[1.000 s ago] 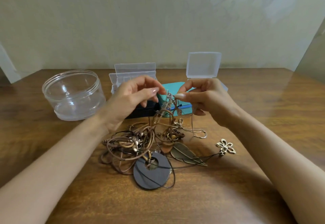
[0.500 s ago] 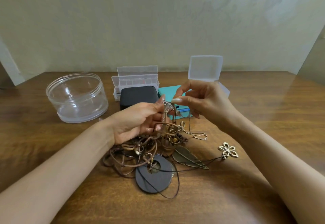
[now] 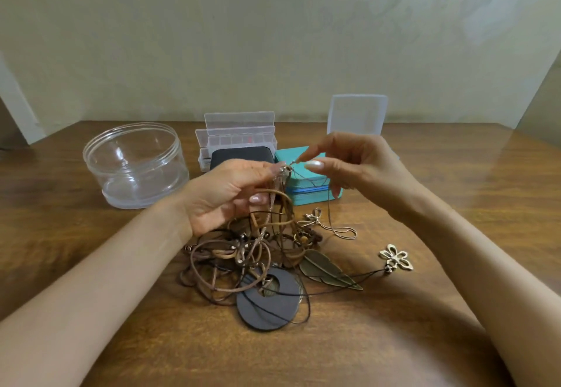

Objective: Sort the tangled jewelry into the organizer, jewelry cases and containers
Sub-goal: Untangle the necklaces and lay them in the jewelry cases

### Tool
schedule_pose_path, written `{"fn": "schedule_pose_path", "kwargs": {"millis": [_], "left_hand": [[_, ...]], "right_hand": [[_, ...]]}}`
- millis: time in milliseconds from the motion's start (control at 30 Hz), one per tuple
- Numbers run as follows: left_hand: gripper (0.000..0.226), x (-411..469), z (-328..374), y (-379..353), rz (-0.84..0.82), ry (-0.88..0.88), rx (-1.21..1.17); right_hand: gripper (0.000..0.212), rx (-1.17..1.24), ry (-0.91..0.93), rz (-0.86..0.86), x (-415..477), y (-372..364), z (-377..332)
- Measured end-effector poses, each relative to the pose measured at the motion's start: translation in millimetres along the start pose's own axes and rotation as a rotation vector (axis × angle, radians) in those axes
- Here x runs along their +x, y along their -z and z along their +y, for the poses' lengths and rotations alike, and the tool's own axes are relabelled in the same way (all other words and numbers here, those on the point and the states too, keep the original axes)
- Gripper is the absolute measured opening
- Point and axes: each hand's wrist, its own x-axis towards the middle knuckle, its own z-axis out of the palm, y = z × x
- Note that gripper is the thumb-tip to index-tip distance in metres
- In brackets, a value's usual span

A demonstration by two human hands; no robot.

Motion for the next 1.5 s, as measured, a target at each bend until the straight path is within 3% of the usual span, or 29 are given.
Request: {"fn": "schedule_pose_path", "kwargs": {"millis": [100, 233, 533, 733, 933, 1200, 1500], "left_hand": [[0.021, 1.3, 0.0, -0.1, 0.081, -0.112, 0.081], [0.022, 1.8, -0.2, 0.0, 0.135, -0.173, 0.177], [0.029, 2.3, -2.3, -4.7, 0.055, -0.126, 0.164], [0.044, -1.1, -0.7, -4.9, -0.046, -0.153, 0.19], [0.019, 0.1, -3.8, -8.7, 0.027, -0.252, 0.264], [0.018, 1.0, -3.8, -7.4, 0.039, -0.29, 0.295], [0.021, 5.6, -8.8, -4.5, 0.074, -0.281, 0.237]], "right_hand": [[0.032, -0.229, -0.045, -0.047, 0.8, 7.3, 4.2], [0.004, -0.397, -0.116, 0.003, 2.6, 9.7, 9.8], [0.028, 0.176, -0.15, 0.154, -1.1, 10.9, -8.4], [0.021, 0.326, -0.106, 0.239, 1.2, 14.3, -2.1], [0.02, 0.402, -0.099, 0.197, 1.4, 13.6, -2.5], [0.018, 0.386, -0.085, 0.251, 2.7, 15.5, 2.7], [0.02, 0.59, -0.139, 0.041, 5.1, 7.1, 3.5]]}}
